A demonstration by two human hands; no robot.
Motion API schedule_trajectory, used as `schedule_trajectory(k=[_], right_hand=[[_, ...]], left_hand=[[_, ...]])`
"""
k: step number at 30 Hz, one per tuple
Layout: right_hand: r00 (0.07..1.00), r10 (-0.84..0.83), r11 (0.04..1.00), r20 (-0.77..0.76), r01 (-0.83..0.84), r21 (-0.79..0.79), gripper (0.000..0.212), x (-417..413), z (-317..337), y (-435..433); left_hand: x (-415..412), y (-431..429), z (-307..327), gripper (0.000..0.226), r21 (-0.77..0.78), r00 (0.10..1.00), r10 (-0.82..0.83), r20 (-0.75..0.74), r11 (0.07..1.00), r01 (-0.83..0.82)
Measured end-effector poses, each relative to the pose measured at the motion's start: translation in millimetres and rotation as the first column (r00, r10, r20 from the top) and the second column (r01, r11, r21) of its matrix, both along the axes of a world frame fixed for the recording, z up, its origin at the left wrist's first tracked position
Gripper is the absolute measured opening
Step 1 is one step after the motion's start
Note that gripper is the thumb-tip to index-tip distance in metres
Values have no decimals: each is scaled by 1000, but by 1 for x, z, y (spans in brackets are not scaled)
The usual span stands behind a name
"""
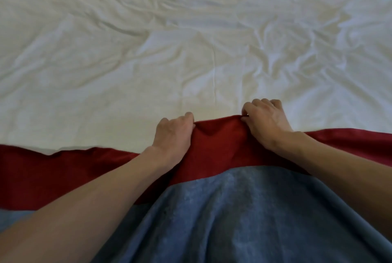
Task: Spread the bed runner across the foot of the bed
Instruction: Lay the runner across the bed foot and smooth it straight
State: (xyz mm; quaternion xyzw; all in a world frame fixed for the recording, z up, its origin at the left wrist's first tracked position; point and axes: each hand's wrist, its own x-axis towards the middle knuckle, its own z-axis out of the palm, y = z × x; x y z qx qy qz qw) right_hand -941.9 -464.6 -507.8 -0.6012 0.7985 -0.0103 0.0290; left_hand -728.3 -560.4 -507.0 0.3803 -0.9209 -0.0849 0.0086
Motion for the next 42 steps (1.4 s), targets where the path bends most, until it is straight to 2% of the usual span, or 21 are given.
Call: schedule_trajectory(k=[4, 7, 10, 13, 16, 18, 22, 25, 28, 30, 35, 39, 42], right_hand=[[998, -45, 999, -53, 44, -5, 5, 1, 5, -13], [985, -107, 983, -132, 124, 135, 10, 6, 1, -8], [953, -172, 933, -250, 239, 269, 18, 15, -3, -3], [914, -135, 875, -383, 291, 386, 26, 12, 3, -4], [896, -94, 866, -435, 289, 408, 25, 15, 11, -9], [912, -86, 883, -400, 256, 393, 23, 26, 13, -12], [993, 3, 977, -121, 23, 210, 22, 51, 1, -24], [997, 69, 982, -16, -65, 177, 22, 62, -7, -29], [995, 78, 980, -56, -66, 188, 9, 63, -12, -29], [993, 46, 979, -111, -23, 200, 5, 62, -12, -28], [990, -74, 983, -117, 92, 156, 9, 78, -7, -22], [999, 24, 996, -44, -20, 81, 31, 95, -1, -1], [998, 53, 998, -27, -52, 46, 34, 107, 10, 25]], left_hand=[[-3, -22, 5, 21, -43, 999, 27, -24, 999, -28], [-7, -14, -5, 25, 1, 1000, -21, 12, 1000, 21], [2, 5, -17, 27, 4, 997, -73, -21, 997, 73], [31, 3, -20, 28, -38, 999, -46, 5, 998, 46], [63, -13, -21, 26, -48, 996, -8, 85, 999, 12], [71, -20, -22, 23, -66, 994, 28, 102, 998, -22], [66, -28, -19, 18, -131, 990, 139, 25, 982, -134], [62, -28, -24, 19, -112, 978, 206, 19, 973, -203], [61, -26, -30, 21, -78, 982, 189, 26, 979, -186], [58, -25, -31, 21, -107, 985, 168, 35, 981, -164], [58, -16, -29, 23, -153, 987, 148, 68, 979, -136], [64, 1, -16, 32, -136, 996, 85, 22, 987, -81], [65, 27, -1, 39, -62, 999, 46, -27, 997, -48]])
